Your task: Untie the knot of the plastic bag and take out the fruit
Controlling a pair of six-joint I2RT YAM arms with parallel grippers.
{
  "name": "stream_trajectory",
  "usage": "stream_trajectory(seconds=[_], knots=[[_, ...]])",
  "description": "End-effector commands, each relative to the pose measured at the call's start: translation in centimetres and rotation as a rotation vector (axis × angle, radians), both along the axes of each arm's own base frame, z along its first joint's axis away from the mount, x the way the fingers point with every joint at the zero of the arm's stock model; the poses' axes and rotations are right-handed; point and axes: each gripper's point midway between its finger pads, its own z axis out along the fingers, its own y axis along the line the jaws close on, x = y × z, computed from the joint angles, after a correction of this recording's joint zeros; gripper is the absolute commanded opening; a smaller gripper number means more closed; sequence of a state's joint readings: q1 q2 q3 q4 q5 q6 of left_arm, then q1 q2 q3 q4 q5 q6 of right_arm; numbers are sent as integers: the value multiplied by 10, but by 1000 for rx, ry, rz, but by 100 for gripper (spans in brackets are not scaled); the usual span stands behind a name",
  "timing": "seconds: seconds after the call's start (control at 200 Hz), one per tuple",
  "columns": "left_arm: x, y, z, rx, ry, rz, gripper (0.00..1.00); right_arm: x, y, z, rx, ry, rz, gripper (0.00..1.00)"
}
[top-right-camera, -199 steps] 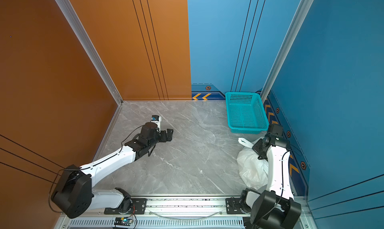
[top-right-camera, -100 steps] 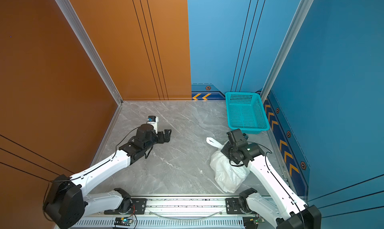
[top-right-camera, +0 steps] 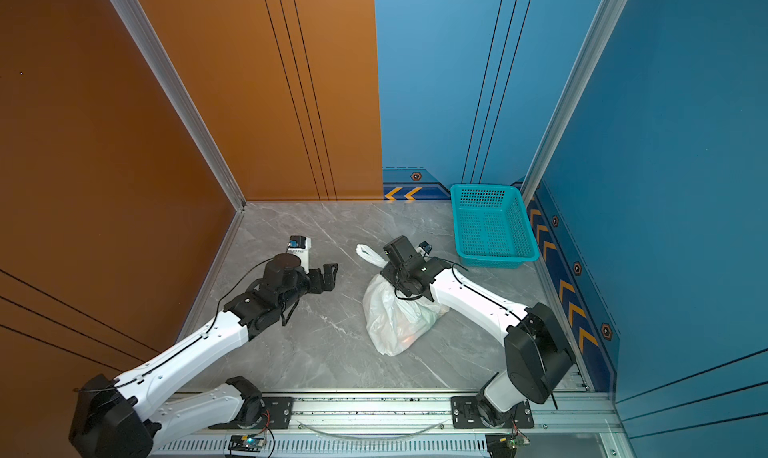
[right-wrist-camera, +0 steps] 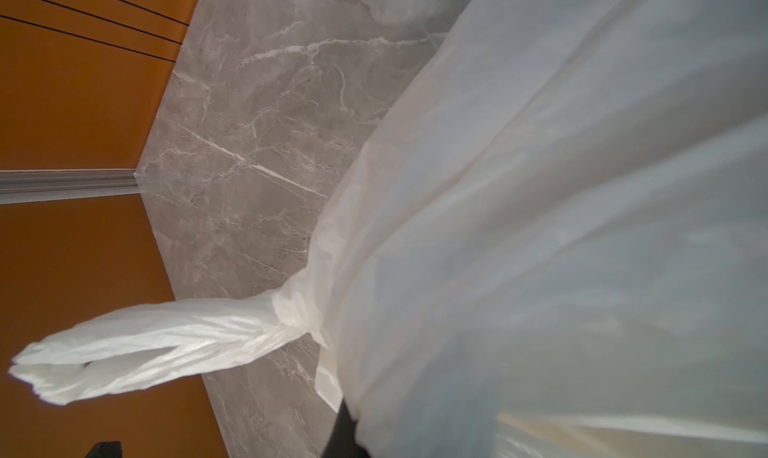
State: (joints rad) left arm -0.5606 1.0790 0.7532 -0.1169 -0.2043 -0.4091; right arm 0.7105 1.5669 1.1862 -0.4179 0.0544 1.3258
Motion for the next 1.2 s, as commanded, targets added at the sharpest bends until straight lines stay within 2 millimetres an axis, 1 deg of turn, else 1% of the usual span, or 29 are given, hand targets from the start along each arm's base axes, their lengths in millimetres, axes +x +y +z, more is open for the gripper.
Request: stream_trajectory(seconds=[0.0,0.07,0.155,0.23,0.265,0.33,0.35,0.391,0.481,0.561,0.626,0.711,0.826,0.906,0.961,1.036,1.041,1.061,1.071,1.081,1.152,1.162,1.197], knots=[[-8,6,-4,34,14,14,98,14,17,14,44,-48,-5,0],[-9,4,-4,37,17,7,98,14,20,12,40,-44,32,0],[-9,-2,-3,33,23,-9,98,7,19,10,9,-23,103,23],[-9,-9,-1,24,28,-27,98,-5,14,8,-19,0,152,45],[-9,-13,1,16,31,-39,98,-11,12,9,-23,4,171,53],[-8,-22,4,2,34,-62,98,-23,6,13,-34,10,208,63],[-11,-22,-1,14,61,-70,98,-19,-5,15,-42,10,191,66],[-13,-29,0,9,71,-90,98,-24,-11,21,-56,8,209,70],[-19,-45,4,-9,81,-136,98,-37,-24,33,-83,5,258,76],[-26,-61,6,-29,92,-176,99,-46,-34,41,-102,7,295,80],[-32,-76,5,-36,106,-211,100,-51,-45,48,-135,5,339,82],[-37,-96,2,-42,132,-250,97,-51,-62,56,-209,3,399,84],[-39,-119,-6,-39,170,-292,94,-42,-88,60,-260,-4,424,87],[-36,-131,-9,-41,184,-302,91,-31,-99,65,-298,-30,448,89],[-32,-137,-11,-43,192,-306,89,-24,-103,69,-342,-61,494,92],[-29,-142,-21,-35,211,-308,87,-15,-106,73,-406,-107,568,99],[-27,-144,-15,-45,201,-310,88,-14,-106,73,-419,-112,579,100],[-24,-148,-10,-56,191,-315,88,-13,-107,73,-435,-120,591,100],[-24,-149,-11,-55,193,-316,84,-12,-108,73,-445,-123,600,100],[-24,-150,-12,-55,195,-318,83,-11,-108,73,-453,-128,610,100],[-22,-154,-19,-52,218,-325,79,-6,-108,74,-492,-159,673,100],[-19,-158,-14,-69,199,-330,79,-5,-108,73,-496,-161,680,100],[-18,-162,-16,-77,202,-337,76,-3,-108,73,-510,-171,704,100]])
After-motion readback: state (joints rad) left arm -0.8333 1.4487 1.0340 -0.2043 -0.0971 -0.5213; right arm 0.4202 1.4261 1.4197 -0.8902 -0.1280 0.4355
